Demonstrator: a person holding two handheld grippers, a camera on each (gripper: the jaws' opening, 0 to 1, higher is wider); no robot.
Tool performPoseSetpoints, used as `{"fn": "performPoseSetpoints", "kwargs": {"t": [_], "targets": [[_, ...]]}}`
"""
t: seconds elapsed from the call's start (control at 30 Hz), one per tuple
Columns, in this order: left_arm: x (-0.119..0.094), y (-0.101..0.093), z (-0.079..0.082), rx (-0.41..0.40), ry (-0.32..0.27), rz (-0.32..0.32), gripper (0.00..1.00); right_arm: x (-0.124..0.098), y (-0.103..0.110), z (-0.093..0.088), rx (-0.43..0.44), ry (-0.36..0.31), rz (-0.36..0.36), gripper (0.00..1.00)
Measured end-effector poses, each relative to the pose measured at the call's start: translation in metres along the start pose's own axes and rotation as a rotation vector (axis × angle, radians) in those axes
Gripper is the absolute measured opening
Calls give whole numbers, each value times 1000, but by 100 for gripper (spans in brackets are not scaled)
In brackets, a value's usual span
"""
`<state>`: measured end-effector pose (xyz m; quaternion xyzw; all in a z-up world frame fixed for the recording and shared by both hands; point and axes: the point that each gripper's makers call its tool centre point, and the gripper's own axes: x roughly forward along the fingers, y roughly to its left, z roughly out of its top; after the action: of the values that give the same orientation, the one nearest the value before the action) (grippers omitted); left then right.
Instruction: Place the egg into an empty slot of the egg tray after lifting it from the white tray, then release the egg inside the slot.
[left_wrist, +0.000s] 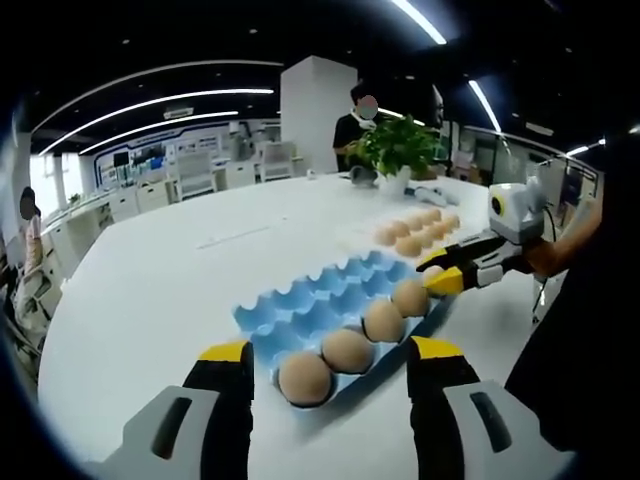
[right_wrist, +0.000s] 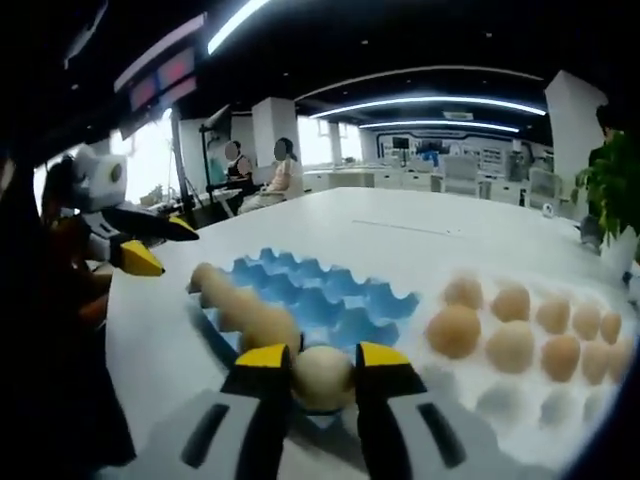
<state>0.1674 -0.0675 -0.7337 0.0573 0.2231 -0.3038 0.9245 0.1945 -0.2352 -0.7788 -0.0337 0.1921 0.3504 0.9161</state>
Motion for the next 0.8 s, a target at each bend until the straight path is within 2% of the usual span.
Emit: {"fn": "performPoseSetpoints", "kwargs": {"t": [0.2,0.57,0.8], "targets": [[0,0,3,-12,-7,0,62,0,0,-1,-55,-17,19,25],[2,-3,3,-13,-4,-7,62,-3,3,0,-70,-37,32,26],[1,-1,3,-15,-3,0,62,-12,0,1,-46,-35,20,25]]}}
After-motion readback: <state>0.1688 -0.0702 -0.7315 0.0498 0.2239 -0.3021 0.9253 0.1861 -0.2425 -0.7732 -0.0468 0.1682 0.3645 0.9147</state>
